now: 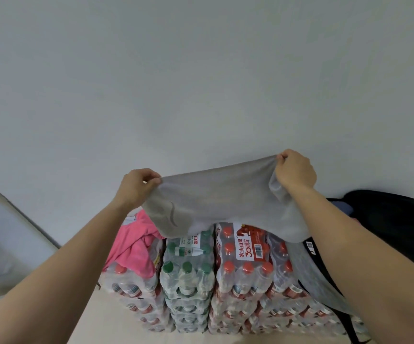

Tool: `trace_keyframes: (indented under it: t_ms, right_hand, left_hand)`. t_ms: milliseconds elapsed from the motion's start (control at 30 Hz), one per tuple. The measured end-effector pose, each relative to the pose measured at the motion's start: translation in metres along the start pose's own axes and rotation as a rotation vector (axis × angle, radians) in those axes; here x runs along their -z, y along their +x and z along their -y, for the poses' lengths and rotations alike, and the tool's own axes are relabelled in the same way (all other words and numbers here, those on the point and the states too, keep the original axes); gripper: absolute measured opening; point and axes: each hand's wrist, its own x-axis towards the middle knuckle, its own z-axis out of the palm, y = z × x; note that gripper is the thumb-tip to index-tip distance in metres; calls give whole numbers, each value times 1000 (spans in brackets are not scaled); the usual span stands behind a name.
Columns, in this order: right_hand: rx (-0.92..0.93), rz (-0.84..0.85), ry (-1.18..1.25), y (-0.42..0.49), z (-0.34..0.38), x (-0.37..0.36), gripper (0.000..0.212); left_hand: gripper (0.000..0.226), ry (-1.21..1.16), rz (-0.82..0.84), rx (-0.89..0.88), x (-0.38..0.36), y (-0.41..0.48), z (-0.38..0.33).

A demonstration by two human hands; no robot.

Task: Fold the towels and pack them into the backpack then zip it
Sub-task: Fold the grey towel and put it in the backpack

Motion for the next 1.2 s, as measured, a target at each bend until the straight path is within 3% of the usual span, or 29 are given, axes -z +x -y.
trace_keyframes:
  t_ms: [167,267,467,633,733,967,1200]
  right_hand:
    - [11,303,395,-39,11,-37,30]
    - [-34,390,570,-77,27,-60,17]
    - [-202,427,787,-122,29,-107,17]
    - [-317,378,1022,-144,20,-113,31]
    - [-328,380,1072,-153,17,-116,24]
    - [-186,359,989,-167,13,-126,24]
    - [-230,458,934,-176,5,-139,15]
  left_hand:
    - [8,-45,59,1,-41,-13,-20]
    - [11,-68,123,32,-77,-28,-35]
    - [12,-274,179,124,-122,-53,-46]
    - [37,-541,305,196,-121,-71,-39]
    - [48,-637,332,220,-123,-78,-35]
    - [21,-686,140,302,-135,-93,-23]
    - [16,-673,63,285,-141,-104,-17]
